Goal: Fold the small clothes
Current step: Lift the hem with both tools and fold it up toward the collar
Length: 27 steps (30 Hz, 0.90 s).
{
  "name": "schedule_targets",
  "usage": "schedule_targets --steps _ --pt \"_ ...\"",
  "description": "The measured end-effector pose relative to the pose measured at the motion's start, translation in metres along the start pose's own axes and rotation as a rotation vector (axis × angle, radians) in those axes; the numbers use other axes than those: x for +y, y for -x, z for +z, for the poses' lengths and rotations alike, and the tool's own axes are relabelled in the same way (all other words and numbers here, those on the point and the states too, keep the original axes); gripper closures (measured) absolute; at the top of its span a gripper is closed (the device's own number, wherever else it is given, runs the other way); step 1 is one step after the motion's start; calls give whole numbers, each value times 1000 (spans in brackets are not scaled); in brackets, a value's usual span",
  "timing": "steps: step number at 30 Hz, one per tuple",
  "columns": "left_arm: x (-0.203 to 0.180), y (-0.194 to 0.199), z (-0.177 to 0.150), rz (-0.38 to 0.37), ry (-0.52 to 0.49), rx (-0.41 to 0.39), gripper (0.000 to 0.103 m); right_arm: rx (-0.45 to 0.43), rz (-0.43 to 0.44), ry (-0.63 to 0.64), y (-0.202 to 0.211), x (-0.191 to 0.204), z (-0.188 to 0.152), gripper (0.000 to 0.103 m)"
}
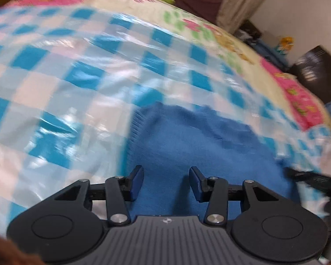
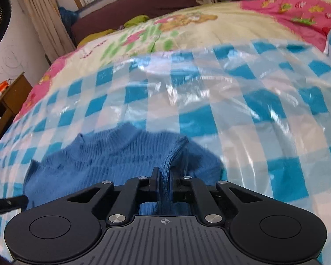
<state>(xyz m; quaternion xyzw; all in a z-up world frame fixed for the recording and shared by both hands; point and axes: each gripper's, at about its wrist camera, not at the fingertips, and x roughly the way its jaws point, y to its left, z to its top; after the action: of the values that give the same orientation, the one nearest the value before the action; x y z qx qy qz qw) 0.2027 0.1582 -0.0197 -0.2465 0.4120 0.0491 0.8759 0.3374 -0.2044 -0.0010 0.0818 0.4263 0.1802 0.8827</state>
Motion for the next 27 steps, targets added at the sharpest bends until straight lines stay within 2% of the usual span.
schedule_targets --steps 4,6,9,12,18,20,22,27 --pt "17 -5 4 89 44 -31 62 -62 11 -39 3 -4 11 97" --pt "27 -10 2 90 77 -13 62 -55 -18 -45 -5 -8 11 97" --pt "26 -9 0 84 70 -14 62 -2 -82 -25 -25 -14 5 97" --pt "26 -2 0 61 77 -12 62 8 -97 -62 -29 -28 0 96" --pt "20 14 -1 10 76 -19 61 -11 -18 -148 -7 -46 4 88" --pt "19 18 -4 -14 83 -15 59 -15 24 -151 4 -44 1 81" --pt "18 19 -10 -39 87 0 57 5 54 -140 9 -40 -4 69" --pt "13 20 -28 -17 59 21 56 70 44 -112 11 -32 -19 70"
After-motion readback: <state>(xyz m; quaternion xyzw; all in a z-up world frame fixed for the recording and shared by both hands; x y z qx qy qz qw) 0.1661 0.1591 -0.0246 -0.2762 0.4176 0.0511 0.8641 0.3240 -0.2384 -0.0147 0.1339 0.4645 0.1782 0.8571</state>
